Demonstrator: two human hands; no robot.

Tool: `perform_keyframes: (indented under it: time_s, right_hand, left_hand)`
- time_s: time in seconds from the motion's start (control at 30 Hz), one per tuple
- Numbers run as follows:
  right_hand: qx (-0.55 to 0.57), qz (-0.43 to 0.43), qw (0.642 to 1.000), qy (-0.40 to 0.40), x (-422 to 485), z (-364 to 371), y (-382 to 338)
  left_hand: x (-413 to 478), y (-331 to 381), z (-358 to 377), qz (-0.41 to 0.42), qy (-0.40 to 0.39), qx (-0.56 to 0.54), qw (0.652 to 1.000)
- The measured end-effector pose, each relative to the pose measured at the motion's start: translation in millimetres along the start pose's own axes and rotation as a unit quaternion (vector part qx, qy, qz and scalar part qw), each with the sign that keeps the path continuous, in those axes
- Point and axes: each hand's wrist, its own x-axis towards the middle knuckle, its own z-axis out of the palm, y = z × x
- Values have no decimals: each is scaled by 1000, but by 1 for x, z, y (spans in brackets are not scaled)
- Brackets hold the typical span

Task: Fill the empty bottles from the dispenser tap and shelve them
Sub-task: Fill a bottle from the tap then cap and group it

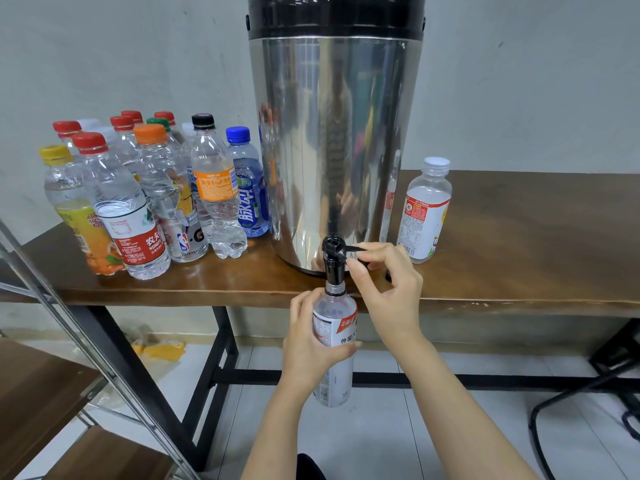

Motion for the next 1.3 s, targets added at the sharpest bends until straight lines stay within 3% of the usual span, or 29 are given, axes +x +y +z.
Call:
perform_keyframes:
  time_s: [1.3]
  right_hand:
    - [11,7,1000,6,0,1,-2]
  left_hand:
    - [0,0,2,-8,4,-20,1000]
